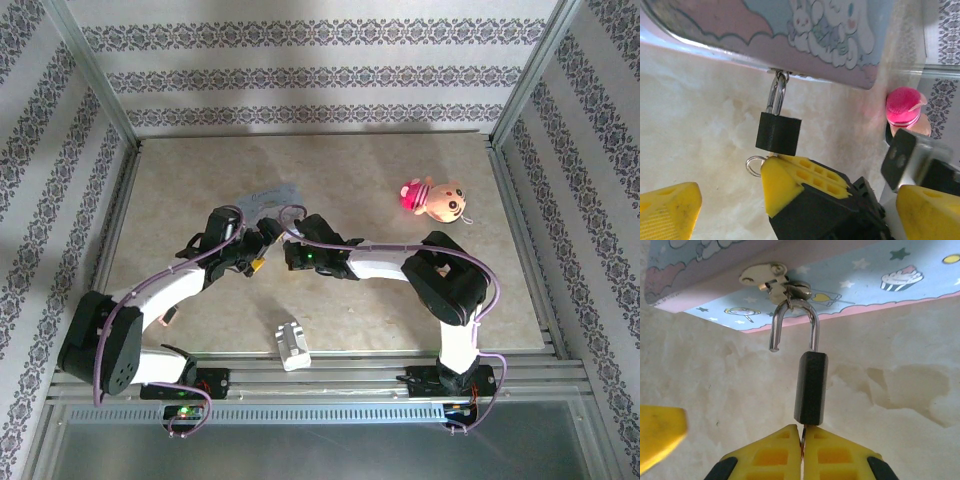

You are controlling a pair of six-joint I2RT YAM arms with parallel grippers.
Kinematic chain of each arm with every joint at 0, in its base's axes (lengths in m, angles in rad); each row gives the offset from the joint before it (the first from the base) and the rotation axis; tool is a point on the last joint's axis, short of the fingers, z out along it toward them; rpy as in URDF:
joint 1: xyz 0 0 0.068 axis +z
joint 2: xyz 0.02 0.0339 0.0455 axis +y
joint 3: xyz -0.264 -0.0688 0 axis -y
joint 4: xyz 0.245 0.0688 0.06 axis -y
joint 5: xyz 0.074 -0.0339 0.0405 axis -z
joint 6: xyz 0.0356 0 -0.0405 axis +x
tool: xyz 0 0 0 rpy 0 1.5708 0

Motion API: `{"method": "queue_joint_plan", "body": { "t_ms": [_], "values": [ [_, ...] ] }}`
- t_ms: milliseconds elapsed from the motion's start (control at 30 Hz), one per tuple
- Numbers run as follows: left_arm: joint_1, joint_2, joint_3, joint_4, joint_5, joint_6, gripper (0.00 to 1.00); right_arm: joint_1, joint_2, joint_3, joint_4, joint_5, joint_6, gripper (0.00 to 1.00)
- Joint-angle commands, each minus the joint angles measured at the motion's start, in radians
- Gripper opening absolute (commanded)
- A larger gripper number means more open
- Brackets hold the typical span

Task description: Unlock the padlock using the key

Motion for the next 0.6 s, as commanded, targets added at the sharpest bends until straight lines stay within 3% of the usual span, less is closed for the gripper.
{"method": "queue_joint_plan", "body": {
  "t_ms": [0, 567],
  "values": [
    [0.015, -0.036, 0.023, -0.105, -0.094, 0.049, 0.99, 0.01, 0.033, 0.036, -0.041, 0.057, -0.022, 0.07],
    [0.052, -0.083, 0.038, -0.125, -0.161, 0.13, 0.99, 0.016, 0.004, 0.044, -0.085, 0.101, -0.028, 0.26]
  ]
}}
